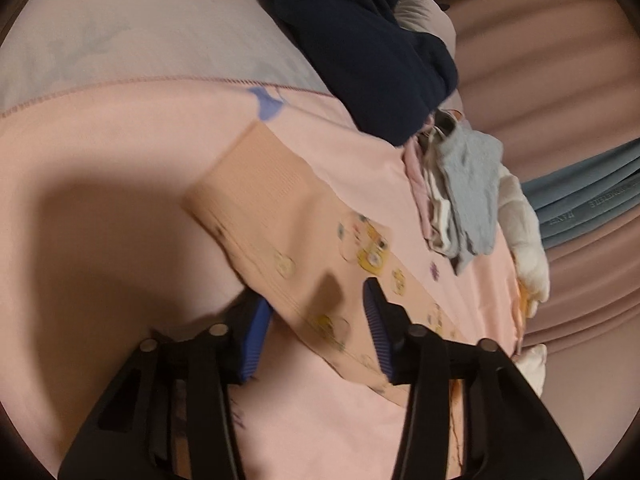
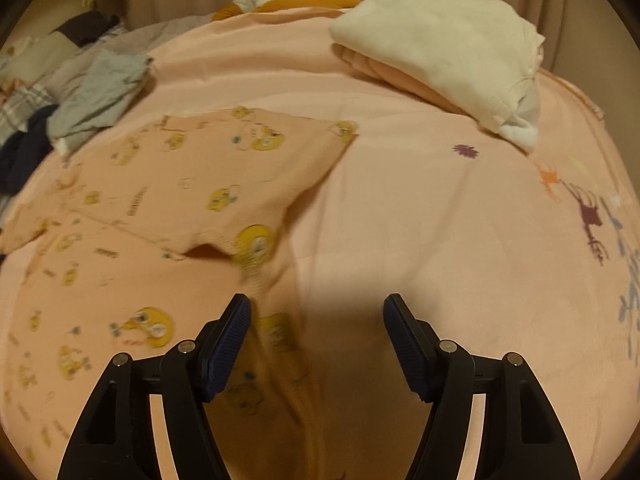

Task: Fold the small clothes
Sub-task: 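Grasp the other sleeve cuff with the left tool while the right tool pinches the side seam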

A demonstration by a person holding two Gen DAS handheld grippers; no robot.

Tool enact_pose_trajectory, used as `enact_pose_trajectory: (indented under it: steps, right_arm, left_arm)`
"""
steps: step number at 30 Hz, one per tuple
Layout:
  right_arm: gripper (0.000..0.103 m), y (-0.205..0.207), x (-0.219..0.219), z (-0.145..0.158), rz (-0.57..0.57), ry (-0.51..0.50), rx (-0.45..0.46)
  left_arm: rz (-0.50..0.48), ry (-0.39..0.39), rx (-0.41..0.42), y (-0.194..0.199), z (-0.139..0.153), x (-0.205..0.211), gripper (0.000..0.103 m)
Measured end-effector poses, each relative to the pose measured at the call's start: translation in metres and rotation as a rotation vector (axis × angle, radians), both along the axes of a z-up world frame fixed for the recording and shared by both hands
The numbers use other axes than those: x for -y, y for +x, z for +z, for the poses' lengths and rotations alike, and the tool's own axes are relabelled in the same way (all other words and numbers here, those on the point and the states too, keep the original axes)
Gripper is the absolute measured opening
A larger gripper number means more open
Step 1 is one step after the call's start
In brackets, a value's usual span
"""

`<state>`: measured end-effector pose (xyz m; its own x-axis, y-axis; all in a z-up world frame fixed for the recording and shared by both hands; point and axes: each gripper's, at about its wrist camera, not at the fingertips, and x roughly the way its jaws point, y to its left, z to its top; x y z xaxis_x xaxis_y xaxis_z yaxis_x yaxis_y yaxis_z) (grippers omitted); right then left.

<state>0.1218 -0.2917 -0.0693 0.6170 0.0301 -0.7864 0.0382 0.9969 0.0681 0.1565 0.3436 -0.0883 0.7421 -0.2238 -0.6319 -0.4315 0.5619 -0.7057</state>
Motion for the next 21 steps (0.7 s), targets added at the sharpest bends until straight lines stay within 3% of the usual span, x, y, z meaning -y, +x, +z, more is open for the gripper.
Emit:
enact_pose_trajectory:
  steps: [3,6,10,13,15,18,21]
  right_arm:
    - [0.069,0.000,-0.006,0.002,0.017,-0.017,-0.002]
    - [0.069,0.008,-0.018,-0.007,0.019,-0.079,-0.010]
    - [0.069,0.013,-0.020,-0.014,-0.005,-0.097,0.035]
    - [0.051,0.013,-0.010,-0.013,-0.033,-0.040,0.052]
    - [0.030,0.012,-0.005,-0.011,-0.050,-0.039,0.058]
    - [0.015,0.011,-0.002,-0.010,-0.042,-0.024,0.068]
    - [0.013,0.009,-0.001,-0.011,-0.037,0.001,0.078]
  left_arm:
    - [0.040,0.023,-0.005,0.000,-0.002,-0.008,0.035]
    - [0.120,0.065,-0.030,-0.002,-0.004,-0.017,0.010]
    - [0.184,0.076,-0.026,-0.002,-0.005,-0.027,0.008]
    - [0.207,0.148,-0.047,0.001,0.001,-0.026,0.008]
    - [0.201,0.224,-0.072,0.007,0.007,-0.020,0.007]
    - [0.200,0.319,-0.071,0.011,0.015,-0.011,0.007]
    - [0.194,0.353,-0.035,0.012,0.025,-0.006,0.006]
